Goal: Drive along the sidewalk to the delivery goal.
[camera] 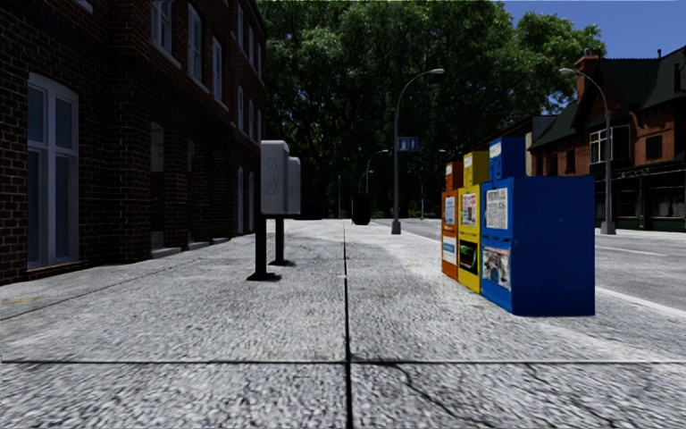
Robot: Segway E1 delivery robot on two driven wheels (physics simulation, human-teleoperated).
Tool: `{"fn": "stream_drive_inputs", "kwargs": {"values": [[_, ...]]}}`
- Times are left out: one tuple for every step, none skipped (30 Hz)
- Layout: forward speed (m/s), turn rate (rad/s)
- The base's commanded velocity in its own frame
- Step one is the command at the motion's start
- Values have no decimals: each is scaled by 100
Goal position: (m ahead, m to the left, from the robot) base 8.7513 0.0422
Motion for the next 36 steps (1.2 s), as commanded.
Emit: {"fn": "stream_drive_inputs", "kwargs": {"values": [[200,0],[200,0],[200,0],[200,0],[200,0],[200,0],[200,0],[200,0],[200,0],[200,0],[200,0],[200,0],[200,0],[200,0],[200,0],[200,0],[200,0],[200,0],[200,0],[200,0],[200,0],[200,0],[200,0],[200,0],[200,0],[200,0],[200,0],[200,0],[200,0],[200,0],[200,0],[200,0],[200,0],[200,0],[200,0],[200,0]]}}
